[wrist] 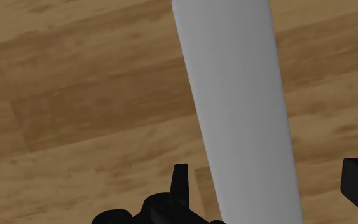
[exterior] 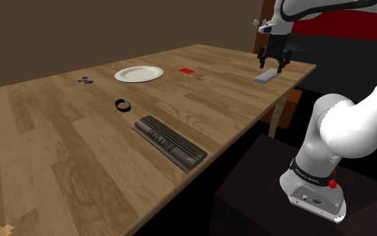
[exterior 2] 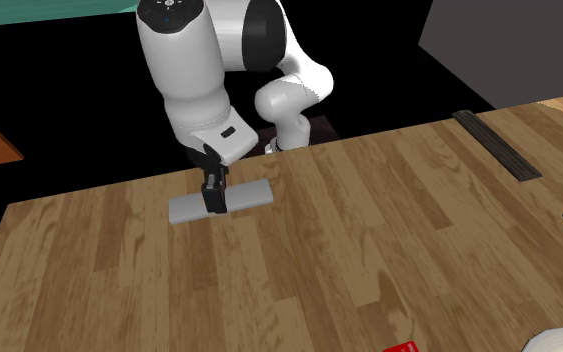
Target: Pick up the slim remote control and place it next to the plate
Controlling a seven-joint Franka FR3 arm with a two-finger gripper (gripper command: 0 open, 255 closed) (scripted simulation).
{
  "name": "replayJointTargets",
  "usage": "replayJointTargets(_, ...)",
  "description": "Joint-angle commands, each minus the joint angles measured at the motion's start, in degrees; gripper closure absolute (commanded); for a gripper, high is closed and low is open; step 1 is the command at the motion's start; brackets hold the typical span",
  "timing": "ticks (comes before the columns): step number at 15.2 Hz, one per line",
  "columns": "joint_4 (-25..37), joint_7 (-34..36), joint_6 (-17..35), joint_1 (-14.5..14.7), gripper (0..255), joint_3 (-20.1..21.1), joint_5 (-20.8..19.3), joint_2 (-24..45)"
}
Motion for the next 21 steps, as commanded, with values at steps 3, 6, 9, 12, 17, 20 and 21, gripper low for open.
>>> replayJointTargets(3,-2.5,-0.1,2.9,0.0,0,-1.6,-1.0,0.2)
replayJointTargets(6,-3.5,0.0,4.1,-0.1,0,-2.1,-1.4,0.2)
replayJointTargets(9,-3.5,0.0,4.1,-0.1,0,-2.1,-1.4,0.2)
replayJointTargets(12,-3.5,0.0,4.1,-0.1,0,-2.1,-1.4,0.2)
replayJointTargets(17,-3.6,0.0,4.1,-0.1,255,-2.1,-1.4,0.2)
replayJointTargets(20,-3.5,0.0,4.0,-0.1,255,-2.1,-1.4,0.2)
replayJointTargets(21,-3.5,0.0,4.0,-0.1,255,-2.1,-1.4,0.2)
